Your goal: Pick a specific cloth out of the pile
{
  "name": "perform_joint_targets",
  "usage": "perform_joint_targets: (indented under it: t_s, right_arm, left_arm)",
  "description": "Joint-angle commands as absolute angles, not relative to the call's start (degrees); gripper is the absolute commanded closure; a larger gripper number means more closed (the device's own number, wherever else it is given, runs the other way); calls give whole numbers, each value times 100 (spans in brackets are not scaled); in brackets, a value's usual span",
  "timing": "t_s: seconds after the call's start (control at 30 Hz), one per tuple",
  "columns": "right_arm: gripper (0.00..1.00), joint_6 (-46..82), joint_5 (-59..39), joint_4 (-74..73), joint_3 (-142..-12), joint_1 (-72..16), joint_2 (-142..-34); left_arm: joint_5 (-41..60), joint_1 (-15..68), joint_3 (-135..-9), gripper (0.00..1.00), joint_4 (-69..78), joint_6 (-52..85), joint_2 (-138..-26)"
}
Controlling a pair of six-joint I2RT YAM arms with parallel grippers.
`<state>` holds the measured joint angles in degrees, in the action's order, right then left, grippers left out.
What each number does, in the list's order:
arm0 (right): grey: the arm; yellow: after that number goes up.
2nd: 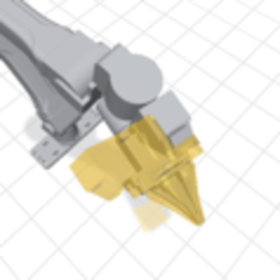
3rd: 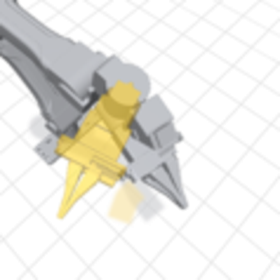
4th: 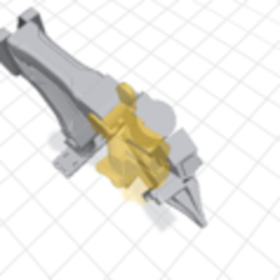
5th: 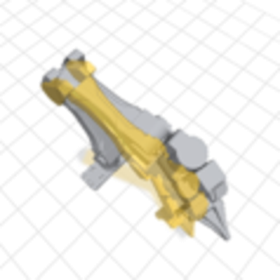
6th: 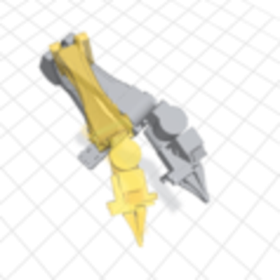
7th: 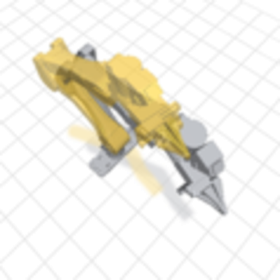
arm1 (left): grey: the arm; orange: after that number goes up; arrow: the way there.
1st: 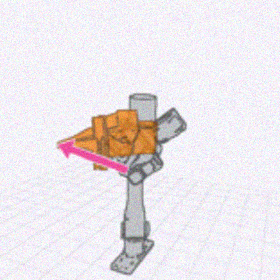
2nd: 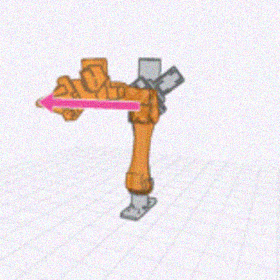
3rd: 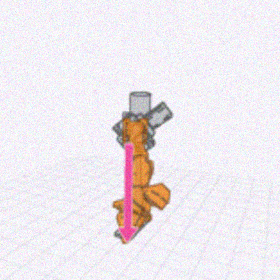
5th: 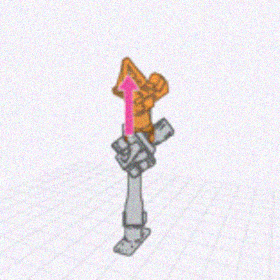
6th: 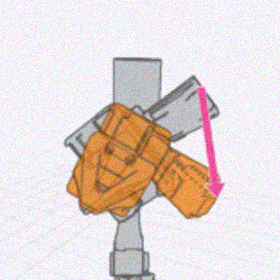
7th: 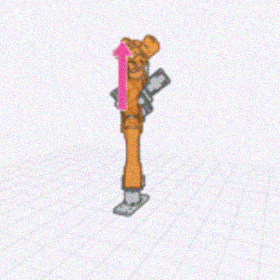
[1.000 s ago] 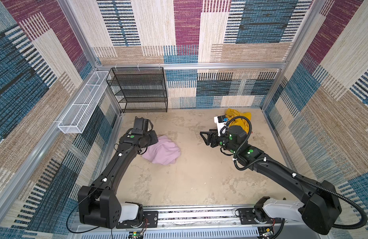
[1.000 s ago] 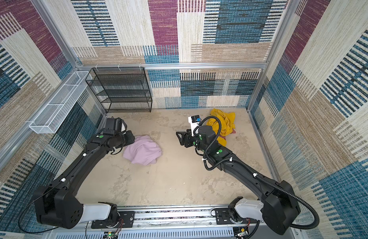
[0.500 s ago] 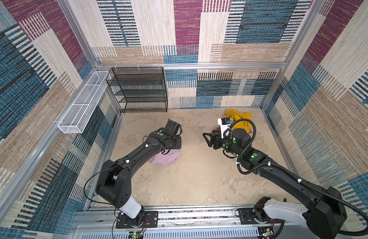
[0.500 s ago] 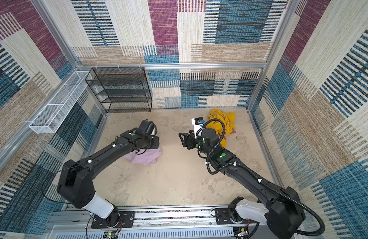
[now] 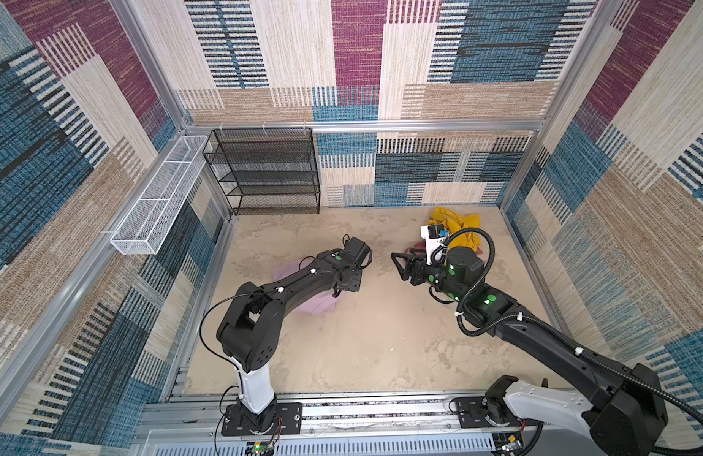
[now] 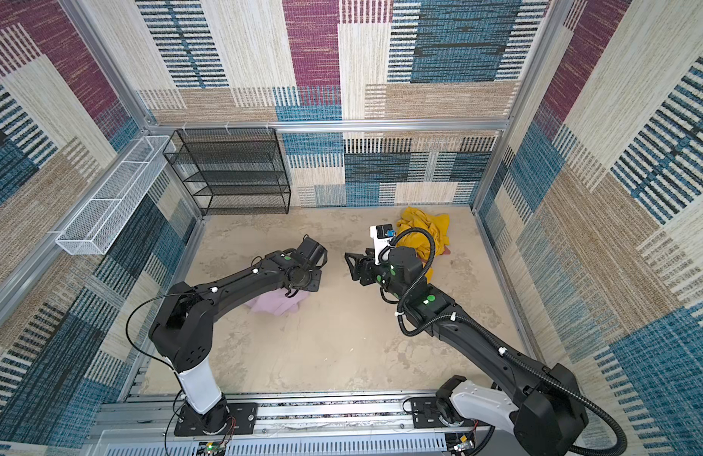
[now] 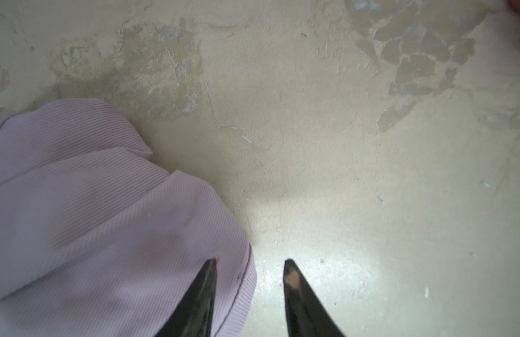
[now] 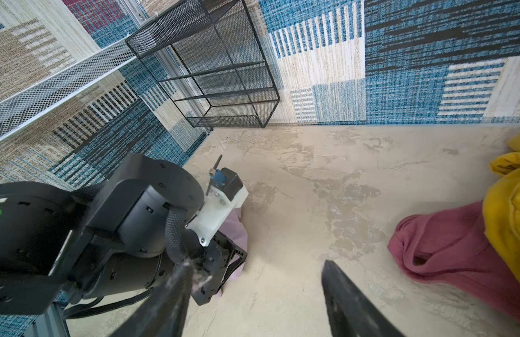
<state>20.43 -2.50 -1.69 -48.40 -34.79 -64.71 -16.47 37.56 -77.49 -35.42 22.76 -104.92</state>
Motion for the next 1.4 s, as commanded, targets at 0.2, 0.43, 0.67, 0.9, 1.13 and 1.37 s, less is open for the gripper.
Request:
perform_joint_targets:
  t_s: [0.2,0.43,0.67,0.9,1.13,1.37]
  right_arm:
    - [27,1952,-333,-211,-5057,-3480,-6703]
    - [27,2004,-349,-255,-5060,-3478,-6693]
    - [27,2025,-370,-209,-5046,-3467,-6613]
    - [27,2149,-422,-247,-4854,-3448,-6463]
    - [27,2175,-404,-214,-4836,-3437,-6388]
    - [27,2206,-437,-211,-4827,-3437,-6365]
  left_arm:
    - [-2353,3869,-7832,58,-3972,2241,-10762]
    - [-2438,3885,-7832,58,-3980,2214,-10968]
    - [-2531,3885,-7853,66,-3979,2248,-11151]
    - [-2531,3885,-7899,100,-4022,2280,-11285]
    - [-2479,3885,-7865,100,-4015,2312,-10893]
    - [-2458,3672,-7786,100,-3951,2312,-10158]
